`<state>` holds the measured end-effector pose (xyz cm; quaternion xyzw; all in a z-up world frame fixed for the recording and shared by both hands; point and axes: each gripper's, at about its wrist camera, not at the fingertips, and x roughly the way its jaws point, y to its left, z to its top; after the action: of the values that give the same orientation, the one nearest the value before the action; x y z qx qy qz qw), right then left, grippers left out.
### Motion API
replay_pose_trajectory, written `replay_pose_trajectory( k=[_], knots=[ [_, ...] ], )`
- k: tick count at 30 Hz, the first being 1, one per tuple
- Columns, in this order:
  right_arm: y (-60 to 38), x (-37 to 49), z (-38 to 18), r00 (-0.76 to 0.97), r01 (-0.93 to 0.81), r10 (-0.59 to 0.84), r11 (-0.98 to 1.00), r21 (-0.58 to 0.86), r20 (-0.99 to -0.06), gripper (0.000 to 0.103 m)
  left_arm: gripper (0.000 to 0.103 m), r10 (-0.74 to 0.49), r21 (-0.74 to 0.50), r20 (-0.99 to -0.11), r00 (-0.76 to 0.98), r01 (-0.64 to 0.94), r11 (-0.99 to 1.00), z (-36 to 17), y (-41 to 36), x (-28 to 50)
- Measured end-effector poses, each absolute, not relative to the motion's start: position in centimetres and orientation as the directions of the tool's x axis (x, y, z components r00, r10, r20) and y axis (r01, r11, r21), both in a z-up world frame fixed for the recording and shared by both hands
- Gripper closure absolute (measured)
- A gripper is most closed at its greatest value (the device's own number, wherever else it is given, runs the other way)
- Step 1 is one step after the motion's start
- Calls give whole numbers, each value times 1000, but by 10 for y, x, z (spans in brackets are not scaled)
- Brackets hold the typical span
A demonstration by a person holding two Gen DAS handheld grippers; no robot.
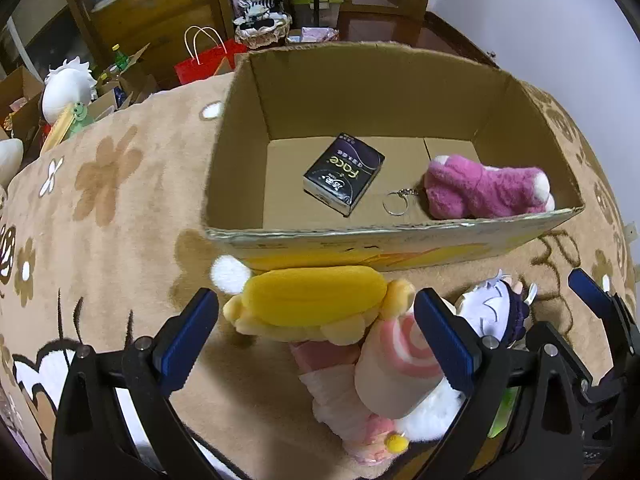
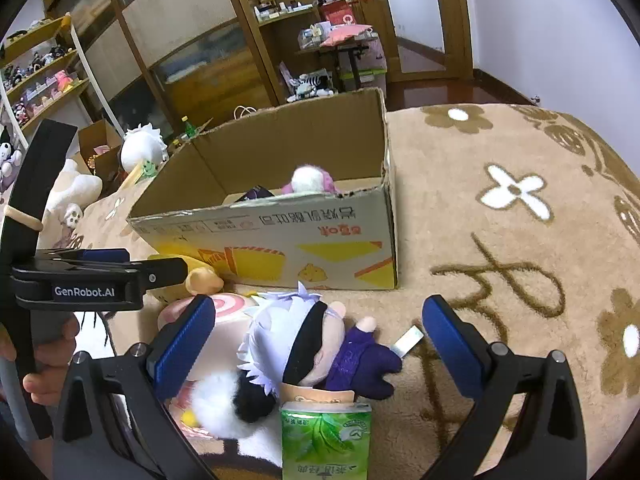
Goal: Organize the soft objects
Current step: 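Grasp the yellow plush with the left tool while the right tool grasps the white-haired doll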
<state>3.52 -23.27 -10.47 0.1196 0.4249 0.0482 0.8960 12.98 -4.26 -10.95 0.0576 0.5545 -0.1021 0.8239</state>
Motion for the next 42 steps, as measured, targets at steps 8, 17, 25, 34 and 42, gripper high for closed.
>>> replay_pose_trajectory(
  k=[8, 17, 25, 34, 42],
  knots=[
    [-229, 40, -119, 589, 20, 188, 969, 246, -786, 0, 6, -103, -19, -933, 345, 238, 971, -120, -47, 134],
    [-222, 44, -138, 523, 20, 187, 973, 231, -832, 0, 6, -120, -55, -941, 315, 209, 976, -130, -43, 141],
    [-221, 44, -155, 466, 46, 180, 973, 226, -866, 0, 9, -130, -71, -946, 297, 201, 977, -141, -41, 146],
    [-225, 46, -164, 439, 61, 222, 960, 275, -871, 0, 12, -139, -86, -946, 292, 187, 979, -142, -34, 149],
    [-228, 48, -169, 431, 64, 235, 955, 289, -871, 0, 14, -133, -80, -948, 290, 187, 979, -143, -36, 149]
  ],
)
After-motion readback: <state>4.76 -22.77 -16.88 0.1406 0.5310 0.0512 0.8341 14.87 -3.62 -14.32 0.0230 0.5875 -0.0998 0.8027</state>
